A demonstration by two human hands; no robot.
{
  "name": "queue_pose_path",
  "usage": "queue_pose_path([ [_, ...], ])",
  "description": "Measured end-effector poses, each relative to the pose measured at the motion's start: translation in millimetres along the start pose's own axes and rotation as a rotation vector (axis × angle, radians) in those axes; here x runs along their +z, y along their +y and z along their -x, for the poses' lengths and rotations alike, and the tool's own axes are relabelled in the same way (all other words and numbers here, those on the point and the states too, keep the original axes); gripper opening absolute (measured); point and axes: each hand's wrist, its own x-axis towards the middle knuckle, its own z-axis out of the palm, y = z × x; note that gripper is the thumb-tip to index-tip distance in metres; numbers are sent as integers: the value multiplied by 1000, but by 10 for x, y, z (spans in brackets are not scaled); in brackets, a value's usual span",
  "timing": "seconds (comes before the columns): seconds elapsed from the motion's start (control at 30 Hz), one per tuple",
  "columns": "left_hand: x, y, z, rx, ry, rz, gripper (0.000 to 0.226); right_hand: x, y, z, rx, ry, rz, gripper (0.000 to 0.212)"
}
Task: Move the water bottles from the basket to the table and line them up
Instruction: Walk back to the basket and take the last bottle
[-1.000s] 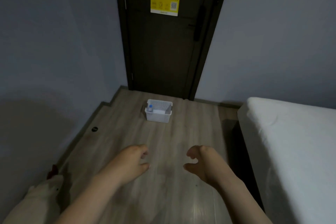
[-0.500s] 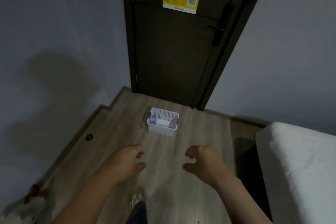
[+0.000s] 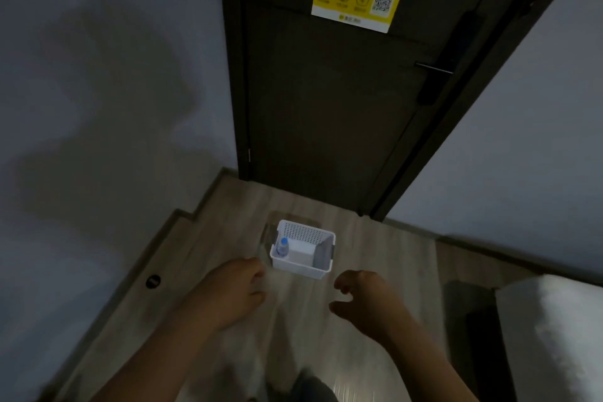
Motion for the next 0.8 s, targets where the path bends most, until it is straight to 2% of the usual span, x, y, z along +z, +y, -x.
queue_pose_path([
  [0.1, -133, -91, -455, 0, -20, 6, 10, -157, 39, -544, -16, -8, 5, 40],
  [0.27, -304, -247, -1241, -51, 7, -12, 17, -403, 101, -1530, -73, -53, 46, 41],
  [0.37, -367, -265, -1698, -123, 10, 14, 14, -564, 146, -2119, -101, -95, 80, 44],
  [0.47, -369, -277, -2151, -190, 10, 47, 20, -676, 209, -2689, -142, -144, 90, 46],
  [0.57, -312, -349, -2553, -301, 22, 72, 40, -705, 276, -3239, -168, -190, 89, 46],
  [0.8, 90, -891, -3333, -451, -17, 155, 46, -283, 395, -4280, -168, -253, 109, 47],
])
